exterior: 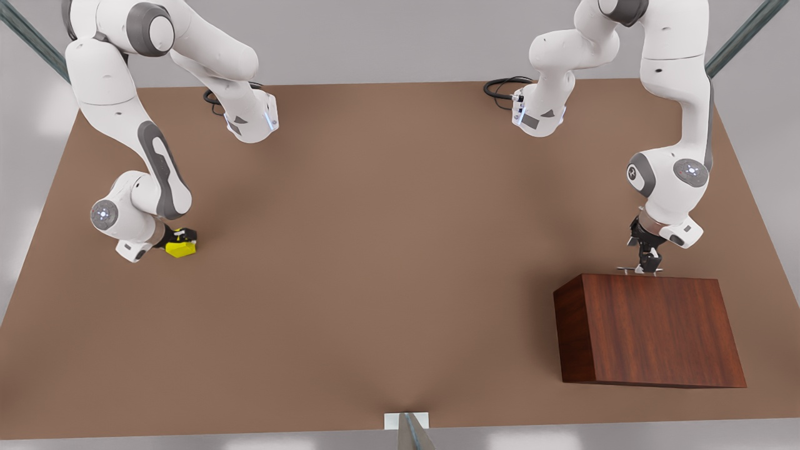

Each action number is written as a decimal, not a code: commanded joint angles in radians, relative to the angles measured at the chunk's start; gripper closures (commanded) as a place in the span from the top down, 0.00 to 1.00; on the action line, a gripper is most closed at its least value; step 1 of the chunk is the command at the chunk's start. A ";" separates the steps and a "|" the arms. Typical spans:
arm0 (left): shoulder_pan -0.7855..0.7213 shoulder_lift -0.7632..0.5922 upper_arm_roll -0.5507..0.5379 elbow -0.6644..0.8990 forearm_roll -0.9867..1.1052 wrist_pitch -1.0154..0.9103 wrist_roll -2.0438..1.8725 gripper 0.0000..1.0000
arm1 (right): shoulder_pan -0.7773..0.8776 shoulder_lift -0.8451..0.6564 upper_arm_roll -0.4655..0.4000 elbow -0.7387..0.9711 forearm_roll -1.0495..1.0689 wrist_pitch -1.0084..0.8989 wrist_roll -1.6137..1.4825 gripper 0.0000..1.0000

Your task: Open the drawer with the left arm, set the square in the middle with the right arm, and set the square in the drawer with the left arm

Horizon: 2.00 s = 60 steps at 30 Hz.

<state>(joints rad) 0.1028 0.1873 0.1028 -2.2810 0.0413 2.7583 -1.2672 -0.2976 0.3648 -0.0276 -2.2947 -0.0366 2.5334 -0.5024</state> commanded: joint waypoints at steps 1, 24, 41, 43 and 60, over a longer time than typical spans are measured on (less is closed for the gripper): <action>0.000 -0.002 0.000 0.000 0.000 -0.002 0.000 1.00 | 0.000 0.000 0.000 0.000 0.000 0.002 -0.005 0.93; 0.000 -0.034 0.031 -0.008 0.002 -0.117 0.003 1.00 | 0.116 -0.136 0.141 0.161 0.009 -0.252 0.048 0.63; 0.000 -0.058 0.032 -0.011 0.002 -0.218 0.002 1.00 | 0.681 0.333 0.359 0.954 -0.020 -0.410 0.553 0.63; 0.000 -0.066 0.032 -0.011 0.002 -0.238 0.003 1.00 | 0.762 0.390 0.357 1.095 -0.042 -0.531 0.555 0.61; -0.002 -0.095 0.032 -0.011 0.002 -0.350 0.003 1.00 | 1.066 0.789 0.304 1.546 -0.186 -0.581 1.033 0.60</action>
<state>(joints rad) 0.1011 0.0907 0.1350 -2.2918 0.0432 2.4017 -1.2640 0.7729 1.1552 0.2761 -0.7485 -0.2212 1.9492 0.5125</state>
